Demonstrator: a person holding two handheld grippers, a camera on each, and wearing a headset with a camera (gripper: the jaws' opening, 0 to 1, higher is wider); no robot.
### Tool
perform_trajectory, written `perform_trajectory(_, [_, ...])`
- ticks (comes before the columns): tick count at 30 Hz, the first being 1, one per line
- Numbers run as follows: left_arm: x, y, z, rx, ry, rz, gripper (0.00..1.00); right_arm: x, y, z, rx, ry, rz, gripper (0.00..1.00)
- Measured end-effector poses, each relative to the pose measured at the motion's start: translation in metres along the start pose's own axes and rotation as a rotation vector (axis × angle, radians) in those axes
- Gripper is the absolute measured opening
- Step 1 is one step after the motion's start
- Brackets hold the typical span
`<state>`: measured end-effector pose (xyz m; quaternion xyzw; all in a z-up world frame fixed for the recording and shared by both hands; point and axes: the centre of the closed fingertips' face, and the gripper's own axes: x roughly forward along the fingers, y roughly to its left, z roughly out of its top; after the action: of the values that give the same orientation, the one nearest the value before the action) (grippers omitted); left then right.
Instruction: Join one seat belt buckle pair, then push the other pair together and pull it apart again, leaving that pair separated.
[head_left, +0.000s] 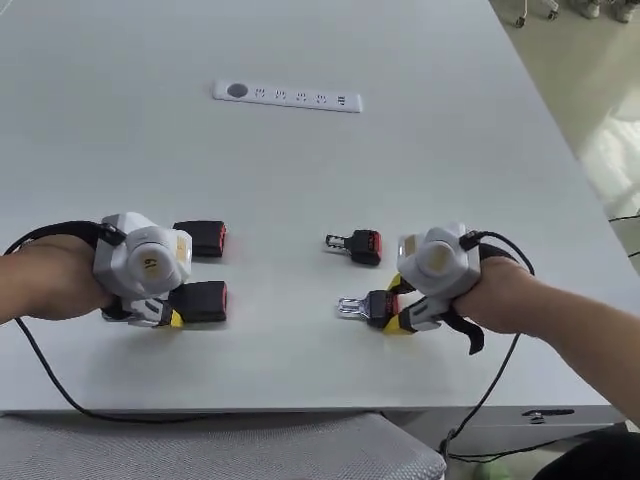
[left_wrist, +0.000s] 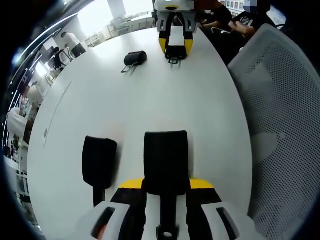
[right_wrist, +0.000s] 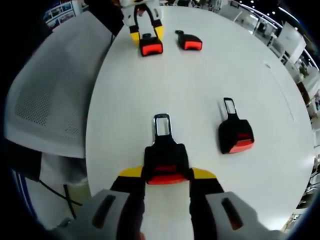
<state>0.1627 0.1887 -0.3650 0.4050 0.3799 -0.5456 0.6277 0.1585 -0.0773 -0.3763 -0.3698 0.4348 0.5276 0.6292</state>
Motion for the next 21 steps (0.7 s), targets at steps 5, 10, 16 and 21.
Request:
perform_trajectory(5, [0.0002, 0.0002, -0.0002, -0.005, -0.001, 0.009, 0.31, 0.0002, 0.0008, -0.0004, -0.005, 0.012, -0.003, 0.33])
perform_trajectory(10, [0.0006, 0.0005, -0.0005, -0.006, 0.005, 0.010, 0.31, 0.0001, 0.0003, -0.0008, 0.007, 0.011, -0.007, 0.34])
perform_trajectory(16, [0.0003, -0.0005, -0.0001, 0.015, 0.015, -0.009, 0.31, 0.0001, 0.0001, -0.0011, 0.024, 0.007, -0.011, 0.34])
perform_trajectory(21, [-0.0002, -0.0013, 0.0000, 0.009, 0.020, -0.003, 0.31, 0.0000, 0.0003, -0.0009, 0.025, 0.000, -0.012, 0.34])
